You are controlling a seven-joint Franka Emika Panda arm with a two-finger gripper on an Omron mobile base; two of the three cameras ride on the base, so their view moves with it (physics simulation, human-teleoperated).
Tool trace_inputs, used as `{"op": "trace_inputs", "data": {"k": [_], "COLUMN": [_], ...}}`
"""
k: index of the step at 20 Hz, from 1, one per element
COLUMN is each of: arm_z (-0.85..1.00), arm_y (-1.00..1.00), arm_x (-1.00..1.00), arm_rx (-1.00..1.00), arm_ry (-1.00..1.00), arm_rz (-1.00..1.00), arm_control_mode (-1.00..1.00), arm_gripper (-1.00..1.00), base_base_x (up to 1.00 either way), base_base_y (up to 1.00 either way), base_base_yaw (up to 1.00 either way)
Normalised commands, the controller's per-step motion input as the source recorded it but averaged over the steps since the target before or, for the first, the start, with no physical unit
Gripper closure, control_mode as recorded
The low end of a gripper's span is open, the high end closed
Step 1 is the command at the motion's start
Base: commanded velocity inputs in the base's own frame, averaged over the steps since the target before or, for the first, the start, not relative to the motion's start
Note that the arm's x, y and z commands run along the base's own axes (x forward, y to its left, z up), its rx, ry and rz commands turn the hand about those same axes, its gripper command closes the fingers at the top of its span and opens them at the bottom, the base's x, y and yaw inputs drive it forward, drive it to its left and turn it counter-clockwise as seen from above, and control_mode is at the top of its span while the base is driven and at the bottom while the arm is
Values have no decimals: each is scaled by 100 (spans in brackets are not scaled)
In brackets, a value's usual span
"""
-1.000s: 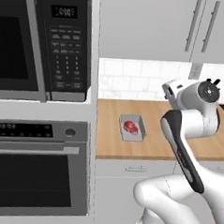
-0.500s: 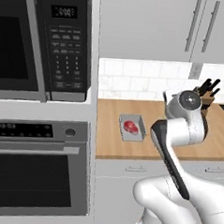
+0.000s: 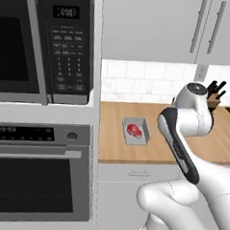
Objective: Take the meat container that has the steak and place it on the second highest rack of the freezer. Then take the vegetable container that has the lemon wedge and lemon and place it on the highest rack of the freezer.
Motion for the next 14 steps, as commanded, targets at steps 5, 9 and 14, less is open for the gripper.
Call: {"op": "trace_inputs", "data": {"k": [5, 9, 14], "arm_z": [-57, -51, -18], "arm_y": [67, 65, 23], "arm_x": [0, 5, 28], "arm_rx": [3, 0, 0], "arm_ry": [1, -3, -3], "arm_rz": [0, 0, -1], "arm_control_mode": [-100, -100, -100], "arm_gripper": [-100, -100, -100], "base_base_x": [0, 0, 0], "base_base_y": [0, 0, 0], "base_base_yaw": [0, 0, 0]}}
